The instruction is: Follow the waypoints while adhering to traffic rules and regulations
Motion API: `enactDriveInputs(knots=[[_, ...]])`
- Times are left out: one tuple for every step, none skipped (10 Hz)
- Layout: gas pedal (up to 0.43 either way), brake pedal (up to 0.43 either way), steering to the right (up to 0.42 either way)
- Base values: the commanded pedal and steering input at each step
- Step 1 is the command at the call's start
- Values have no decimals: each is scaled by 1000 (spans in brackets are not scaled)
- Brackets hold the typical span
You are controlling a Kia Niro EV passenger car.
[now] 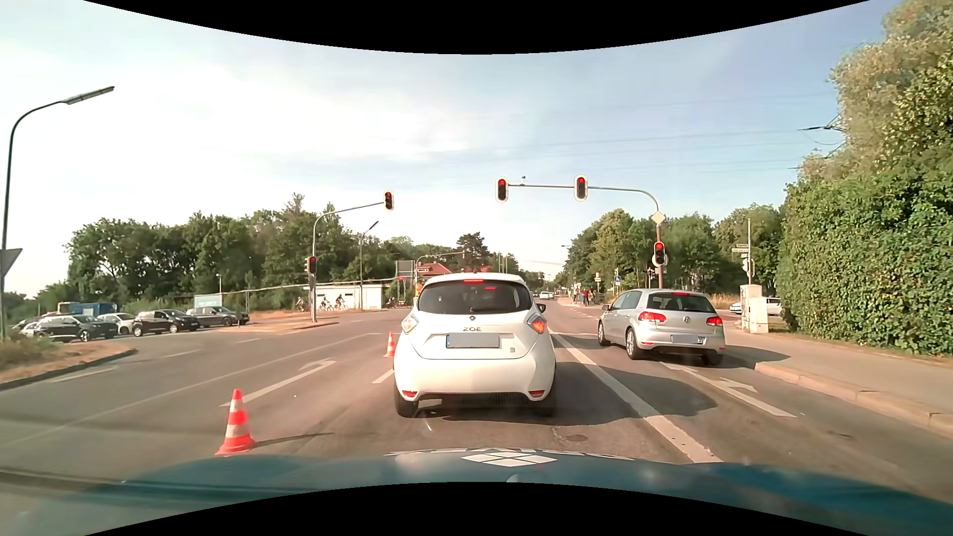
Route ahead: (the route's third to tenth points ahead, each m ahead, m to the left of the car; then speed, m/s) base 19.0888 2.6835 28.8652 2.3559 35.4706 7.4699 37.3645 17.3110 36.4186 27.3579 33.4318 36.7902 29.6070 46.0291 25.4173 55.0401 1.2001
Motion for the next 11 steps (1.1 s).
enactDriveInputs(knots=[[0, 85, 5], [0, 85, 5], [0, 79, 5], [0, 79, 5], [0, 61, 5], [0, 37, 5], [0, 49, 5], [0, 55, 5], [0, 55, 5], [0, 110, 5], [0, 128, 5]])
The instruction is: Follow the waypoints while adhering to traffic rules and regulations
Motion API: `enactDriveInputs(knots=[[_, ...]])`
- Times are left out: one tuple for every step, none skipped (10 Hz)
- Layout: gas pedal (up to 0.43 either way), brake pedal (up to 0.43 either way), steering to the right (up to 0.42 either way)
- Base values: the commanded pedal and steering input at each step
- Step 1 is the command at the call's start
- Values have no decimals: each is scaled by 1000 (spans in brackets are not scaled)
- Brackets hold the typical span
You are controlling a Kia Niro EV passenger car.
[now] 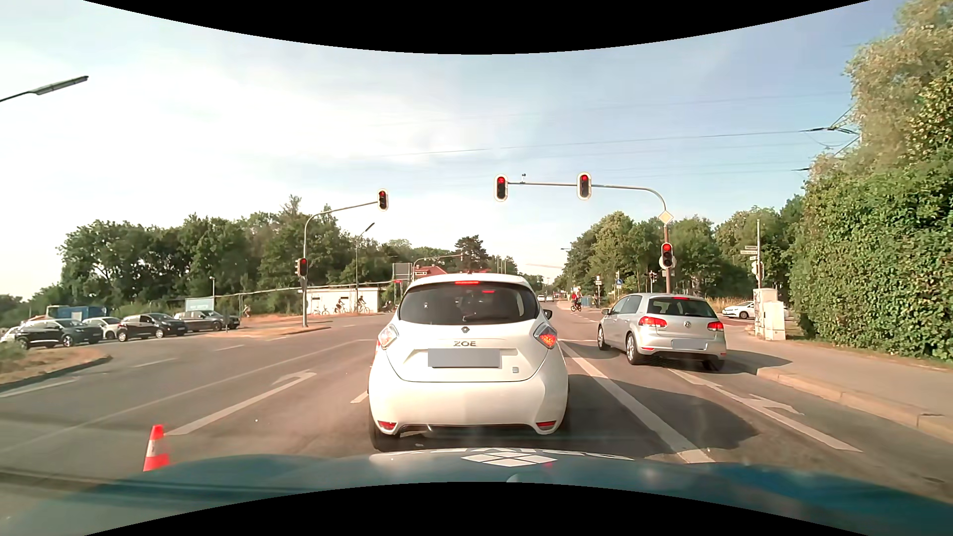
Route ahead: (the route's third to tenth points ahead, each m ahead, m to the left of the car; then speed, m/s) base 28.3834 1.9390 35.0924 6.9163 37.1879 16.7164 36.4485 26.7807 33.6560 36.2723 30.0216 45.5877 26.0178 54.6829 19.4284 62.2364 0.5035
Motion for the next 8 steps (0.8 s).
enactDriveInputs(knots=[[0, 128, 5], [0, 134, 5], [0, 146, 5], [0, 146, 6], [0, 146, 5], [0, 146, 5], [0, 152, 5], [0, 159, 5]])
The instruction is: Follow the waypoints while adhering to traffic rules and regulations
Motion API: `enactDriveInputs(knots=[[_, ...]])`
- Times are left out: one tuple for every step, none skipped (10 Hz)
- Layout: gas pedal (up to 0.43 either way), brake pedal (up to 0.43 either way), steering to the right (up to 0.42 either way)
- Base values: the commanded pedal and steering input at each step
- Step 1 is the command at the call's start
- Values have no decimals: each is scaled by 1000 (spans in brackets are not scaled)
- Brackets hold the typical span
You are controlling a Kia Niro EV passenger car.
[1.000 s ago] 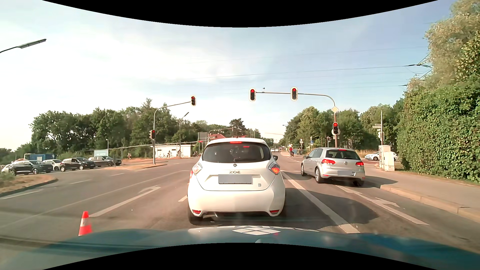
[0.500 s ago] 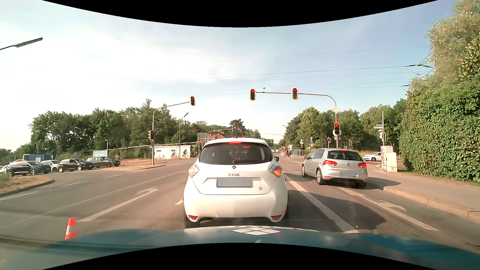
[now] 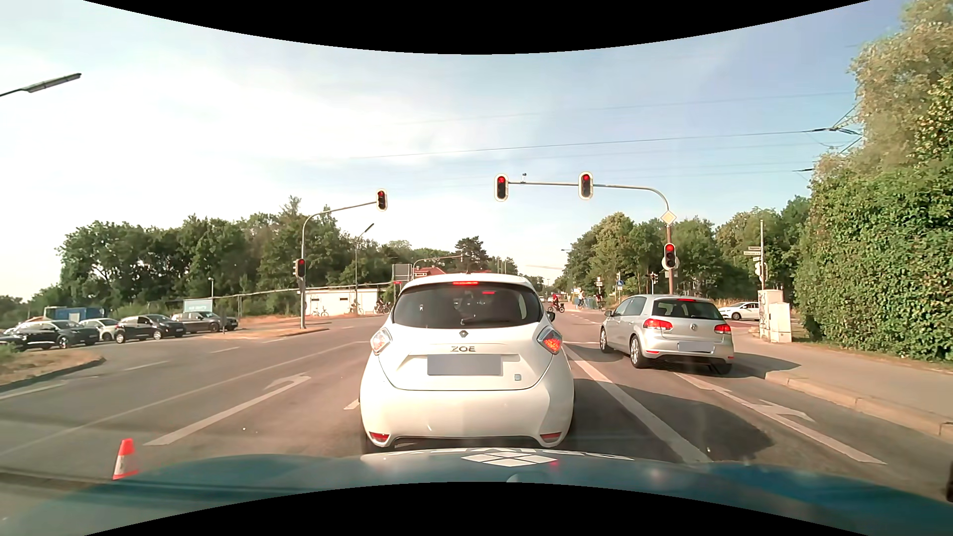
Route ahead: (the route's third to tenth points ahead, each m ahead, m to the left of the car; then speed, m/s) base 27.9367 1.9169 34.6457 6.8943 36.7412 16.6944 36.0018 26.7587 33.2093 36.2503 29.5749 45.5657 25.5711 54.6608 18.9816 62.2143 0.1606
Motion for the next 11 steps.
enactDriveInputs(knots=[[0, 165, 5], [0, 171, 6], [0, 177, 6], [0, 177, 6], [0, 171, 5], [0, 171, 5], [0, 183, 5], [0, 183, 5], [0, 177, 5], [0, 183, 5], [0, 183, 5]])
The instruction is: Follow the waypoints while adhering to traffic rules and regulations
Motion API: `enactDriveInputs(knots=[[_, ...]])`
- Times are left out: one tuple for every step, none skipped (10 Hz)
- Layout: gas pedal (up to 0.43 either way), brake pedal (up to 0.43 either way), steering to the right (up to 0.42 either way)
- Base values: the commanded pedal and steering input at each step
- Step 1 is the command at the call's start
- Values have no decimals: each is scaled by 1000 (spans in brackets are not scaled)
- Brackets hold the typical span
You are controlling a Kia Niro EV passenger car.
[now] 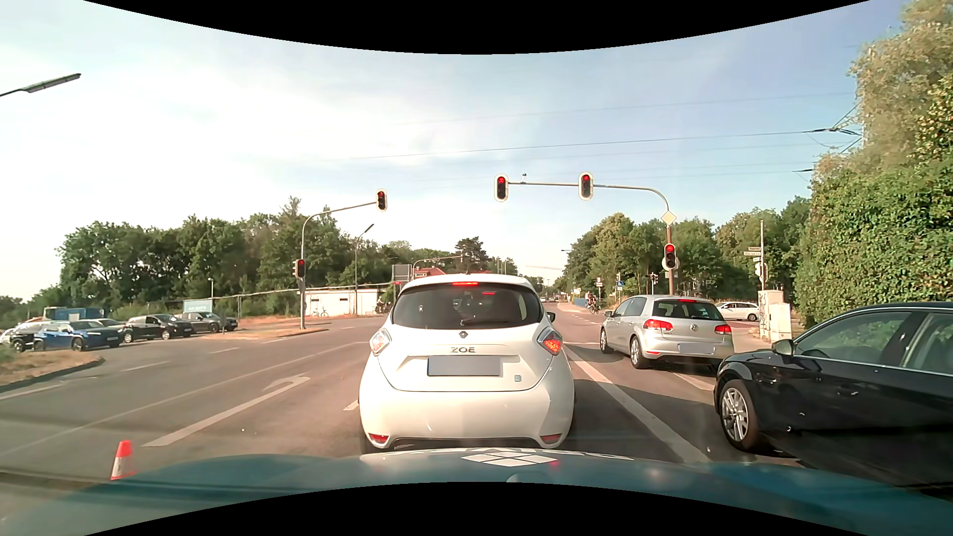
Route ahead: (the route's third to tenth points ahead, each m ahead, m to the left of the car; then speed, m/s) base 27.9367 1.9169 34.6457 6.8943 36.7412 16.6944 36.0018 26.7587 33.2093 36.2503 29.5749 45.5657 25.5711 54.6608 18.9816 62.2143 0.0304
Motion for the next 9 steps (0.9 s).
enactDriveInputs(knots=[[0, 183, 6], [0, 183, 5], [0, 189, 5], [0, 189, 5], [0, 189, 5], [0, 189, 5], [0, 189, 5], [0, 189, 6], [0, 189, 5]])
